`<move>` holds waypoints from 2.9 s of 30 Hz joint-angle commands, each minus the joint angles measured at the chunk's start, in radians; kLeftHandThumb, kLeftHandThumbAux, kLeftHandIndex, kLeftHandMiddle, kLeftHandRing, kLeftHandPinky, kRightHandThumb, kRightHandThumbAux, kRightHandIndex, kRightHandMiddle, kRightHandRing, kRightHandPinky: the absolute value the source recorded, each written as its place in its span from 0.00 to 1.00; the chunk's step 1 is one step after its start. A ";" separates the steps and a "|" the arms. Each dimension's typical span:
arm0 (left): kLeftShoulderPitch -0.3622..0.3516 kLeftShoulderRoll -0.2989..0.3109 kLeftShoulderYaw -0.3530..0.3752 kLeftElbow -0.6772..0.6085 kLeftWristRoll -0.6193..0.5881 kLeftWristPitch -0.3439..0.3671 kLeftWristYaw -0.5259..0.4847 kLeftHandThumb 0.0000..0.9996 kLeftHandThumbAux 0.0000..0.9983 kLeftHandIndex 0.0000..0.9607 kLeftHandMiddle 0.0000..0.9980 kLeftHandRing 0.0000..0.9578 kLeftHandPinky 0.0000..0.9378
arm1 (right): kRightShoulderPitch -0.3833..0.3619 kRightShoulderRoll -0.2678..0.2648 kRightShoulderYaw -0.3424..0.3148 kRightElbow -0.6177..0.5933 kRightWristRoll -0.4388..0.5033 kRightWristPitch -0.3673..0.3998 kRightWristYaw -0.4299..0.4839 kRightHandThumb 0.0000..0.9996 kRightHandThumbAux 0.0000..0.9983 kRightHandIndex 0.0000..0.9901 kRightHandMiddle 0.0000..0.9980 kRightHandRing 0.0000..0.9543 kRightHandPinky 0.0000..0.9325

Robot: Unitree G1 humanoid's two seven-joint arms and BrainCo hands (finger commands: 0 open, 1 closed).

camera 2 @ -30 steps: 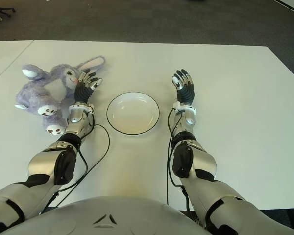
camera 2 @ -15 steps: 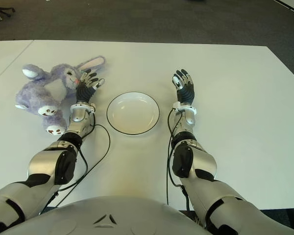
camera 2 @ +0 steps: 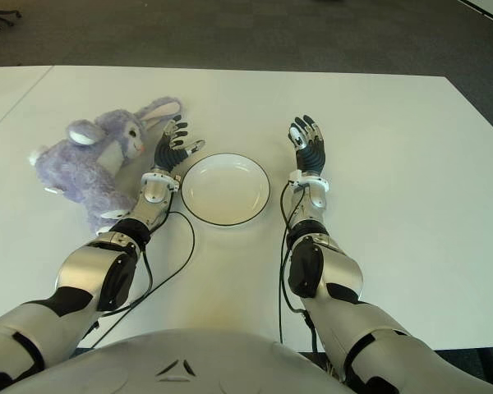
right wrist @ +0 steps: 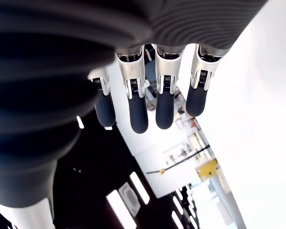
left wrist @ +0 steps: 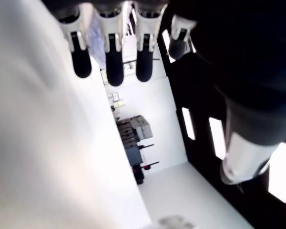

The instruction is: Put the doll into the plate.

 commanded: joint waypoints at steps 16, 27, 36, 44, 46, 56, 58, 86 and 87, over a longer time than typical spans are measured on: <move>-0.110 0.075 -0.331 -0.070 0.360 0.133 0.294 0.03 0.59 0.05 0.12 0.19 0.26 | 0.210 0.080 -0.028 0.135 0.028 0.141 -0.058 0.00 0.78 0.18 0.20 0.17 0.16; -0.187 0.100 -0.361 -0.023 0.358 0.215 0.267 0.09 0.61 0.06 0.12 0.15 0.18 | 0.207 0.085 -0.027 0.136 0.028 0.138 -0.061 0.00 0.76 0.18 0.21 0.18 0.15; -0.214 0.118 -0.368 -0.015 0.351 0.254 0.249 0.14 0.60 0.06 0.11 0.13 0.16 | 0.204 0.088 -0.030 0.136 0.033 0.141 -0.055 0.00 0.77 0.18 0.20 0.18 0.17; -0.274 0.113 -0.361 -0.014 0.338 0.291 0.216 0.17 0.59 0.05 0.10 0.12 0.16 | 0.206 0.084 -0.034 0.135 0.037 0.137 -0.043 0.00 0.78 0.19 0.21 0.18 0.16; -0.291 0.109 -0.359 -0.015 0.335 0.300 0.209 0.17 0.59 0.05 0.10 0.12 0.16 | 0.206 0.083 -0.034 0.135 0.037 0.138 -0.042 0.00 0.78 0.19 0.21 0.18 0.16; -0.380 0.085 -0.353 -0.044 0.331 0.359 0.186 0.21 0.57 0.06 0.11 0.13 0.18 | 0.206 0.075 -0.015 0.135 0.014 0.137 -0.068 0.00 0.77 0.18 0.20 0.17 0.15; -0.388 0.083 -0.354 -0.044 0.330 0.364 0.186 0.21 0.57 0.06 0.11 0.13 0.18 | 0.206 0.074 -0.013 0.135 0.011 0.140 -0.071 0.00 0.77 0.18 0.20 0.17 0.14; -0.673 0.017 -0.398 -0.035 0.361 0.499 0.118 0.18 0.57 0.03 0.14 0.15 0.17 | 0.206 0.061 -0.021 0.135 0.021 0.149 -0.057 0.00 0.75 0.20 0.21 0.18 0.15; -0.676 0.020 -0.404 -0.035 0.366 0.498 0.118 0.18 0.57 0.03 0.14 0.16 0.18 | 0.206 0.061 -0.018 0.135 0.018 0.147 -0.059 0.00 0.75 0.20 0.21 0.18 0.14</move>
